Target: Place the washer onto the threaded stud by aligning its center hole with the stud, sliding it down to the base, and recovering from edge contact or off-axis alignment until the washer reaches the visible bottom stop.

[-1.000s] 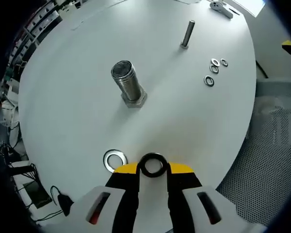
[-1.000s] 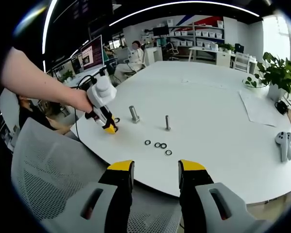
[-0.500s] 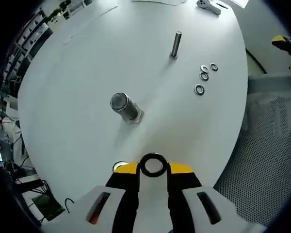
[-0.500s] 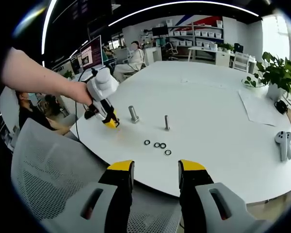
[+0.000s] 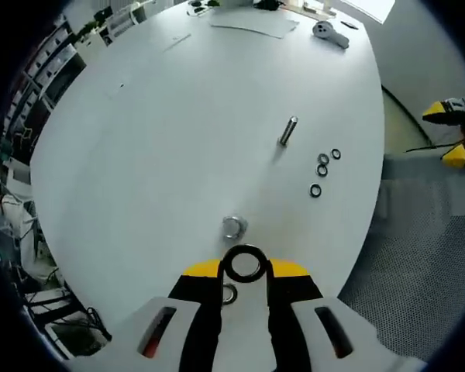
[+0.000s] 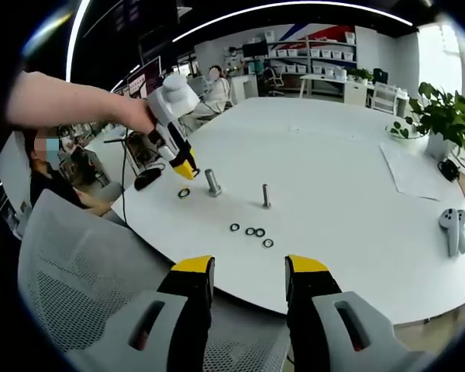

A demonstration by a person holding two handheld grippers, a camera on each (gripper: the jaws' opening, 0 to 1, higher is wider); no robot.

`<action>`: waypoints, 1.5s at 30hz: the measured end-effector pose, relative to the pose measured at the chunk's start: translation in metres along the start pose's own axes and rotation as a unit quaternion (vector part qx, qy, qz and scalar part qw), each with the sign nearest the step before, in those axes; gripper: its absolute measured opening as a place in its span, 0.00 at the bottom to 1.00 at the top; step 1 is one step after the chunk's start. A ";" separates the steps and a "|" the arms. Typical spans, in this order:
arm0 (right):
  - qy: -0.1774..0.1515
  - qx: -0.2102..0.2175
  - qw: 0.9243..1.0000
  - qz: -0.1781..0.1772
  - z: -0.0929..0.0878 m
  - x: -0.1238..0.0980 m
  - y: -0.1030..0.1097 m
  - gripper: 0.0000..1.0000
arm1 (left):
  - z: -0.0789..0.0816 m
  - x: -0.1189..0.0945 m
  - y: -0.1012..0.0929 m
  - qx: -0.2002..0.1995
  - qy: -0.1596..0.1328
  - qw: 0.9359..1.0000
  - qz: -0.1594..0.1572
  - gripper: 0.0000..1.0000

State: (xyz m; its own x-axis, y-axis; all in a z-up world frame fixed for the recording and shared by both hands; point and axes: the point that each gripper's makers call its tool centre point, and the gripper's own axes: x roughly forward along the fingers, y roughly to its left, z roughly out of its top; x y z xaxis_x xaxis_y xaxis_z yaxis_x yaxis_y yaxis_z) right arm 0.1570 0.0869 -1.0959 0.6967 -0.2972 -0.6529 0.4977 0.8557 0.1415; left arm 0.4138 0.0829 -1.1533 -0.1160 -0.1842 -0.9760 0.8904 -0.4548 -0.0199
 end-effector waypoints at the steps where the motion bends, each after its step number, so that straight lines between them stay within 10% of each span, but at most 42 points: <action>1: 0.000 0.000 1.000 0.000 0.000 0.000 0.000 0.39 | 0.002 0.004 0.002 0.004 0.000 1.000 0.002 0.19; 20: 0.000 0.002 1.000 -0.005 0.000 0.003 -0.005 0.39 | 0.028 0.015 0.010 0.042 0.008 0.999 0.007 0.19; 45: 0.003 0.006 1.000 -0.010 -0.001 0.004 -0.006 0.38 | 0.021 0.054 0.017 0.079 0.054 0.995 0.010 0.19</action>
State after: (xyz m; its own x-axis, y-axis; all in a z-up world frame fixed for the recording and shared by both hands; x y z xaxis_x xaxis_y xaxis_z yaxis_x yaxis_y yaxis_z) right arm 0.1558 0.0809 -1.1005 0.6841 -0.3112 -0.6596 0.5170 0.8448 0.1376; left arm 0.4131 0.0470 -1.2017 -0.0444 -0.1038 -0.9936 0.8112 -0.5842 0.0248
